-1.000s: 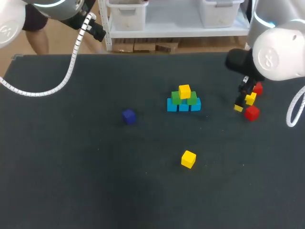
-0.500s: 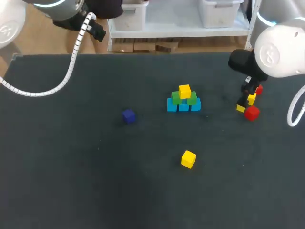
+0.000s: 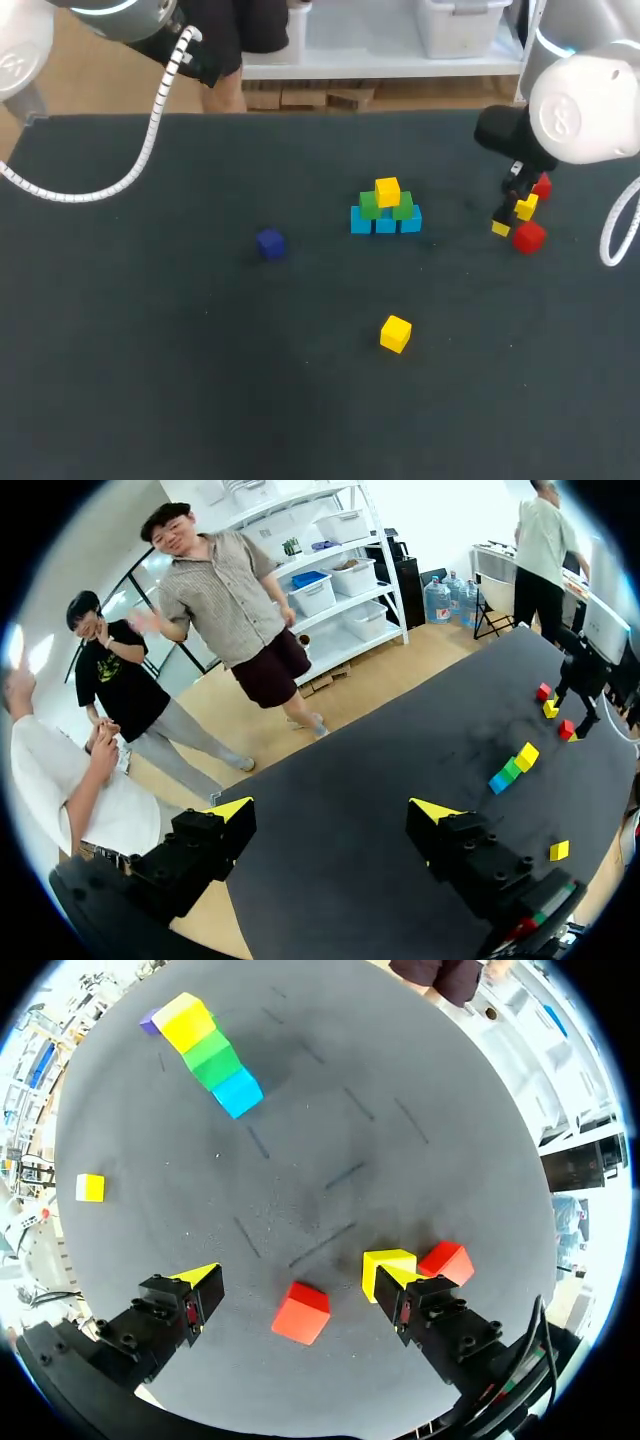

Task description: Place the blue cubes, place green cubes on the blue cubes, place the yellow cubes on the green cubes, then place the red cubes on the yellow cubes, and place purple cube on the red cubes.

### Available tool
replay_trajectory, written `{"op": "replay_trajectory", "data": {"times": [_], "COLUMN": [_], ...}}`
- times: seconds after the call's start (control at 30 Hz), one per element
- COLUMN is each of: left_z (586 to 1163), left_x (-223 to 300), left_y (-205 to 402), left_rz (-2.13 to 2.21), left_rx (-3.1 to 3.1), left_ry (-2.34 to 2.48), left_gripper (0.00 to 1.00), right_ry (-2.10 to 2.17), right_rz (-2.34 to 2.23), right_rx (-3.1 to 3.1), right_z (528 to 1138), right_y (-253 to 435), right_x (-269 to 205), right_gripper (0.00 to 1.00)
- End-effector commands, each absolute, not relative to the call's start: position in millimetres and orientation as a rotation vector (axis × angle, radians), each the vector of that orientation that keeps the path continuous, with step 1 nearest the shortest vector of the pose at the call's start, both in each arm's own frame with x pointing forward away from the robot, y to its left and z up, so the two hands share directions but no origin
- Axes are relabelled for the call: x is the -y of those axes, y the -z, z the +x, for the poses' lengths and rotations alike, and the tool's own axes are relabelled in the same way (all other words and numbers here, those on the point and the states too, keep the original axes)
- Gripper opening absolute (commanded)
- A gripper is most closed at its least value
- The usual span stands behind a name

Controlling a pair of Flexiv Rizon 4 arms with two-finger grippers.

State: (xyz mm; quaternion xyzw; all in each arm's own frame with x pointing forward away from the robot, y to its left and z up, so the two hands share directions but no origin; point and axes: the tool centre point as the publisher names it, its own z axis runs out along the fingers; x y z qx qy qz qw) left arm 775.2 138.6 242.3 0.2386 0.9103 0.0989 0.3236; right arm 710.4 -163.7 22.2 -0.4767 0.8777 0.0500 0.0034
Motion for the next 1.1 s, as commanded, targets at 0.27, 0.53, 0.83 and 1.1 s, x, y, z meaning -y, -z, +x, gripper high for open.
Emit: {"op": "replay_trajectory", "data": {"times": [0.27, 0.53, 0.83, 1.1], "left_z": [775, 775, 775, 775], "left_x": [-139, -139, -139, -139], "left_y": [-242, -242, -242, -242], "left_rz": [0.628, 0.628, 0.628, 0.628], "left_rx": [-2.388, -2.388, -2.388, -2.388], "left_ry": [-0.259, -0.259, -0.259, -0.259], "left_gripper": [1.0, 1.0, 1.0, 1.0], "right_ry": [-0.037, 0.01, 0.033, -0.009], "right_rz": [-1.527, -1.49, -1.455, -1.444], "right_rx": [-2.765, -2.796, -2.816, -2.857], "right_z": [713, 725, 736, 747], "right_y": [-20, -19, -25, -7], "right_x": [157, 171, 177, 183], "right_gripper": [1.0, 1.0, 1.0, 1.0]}}
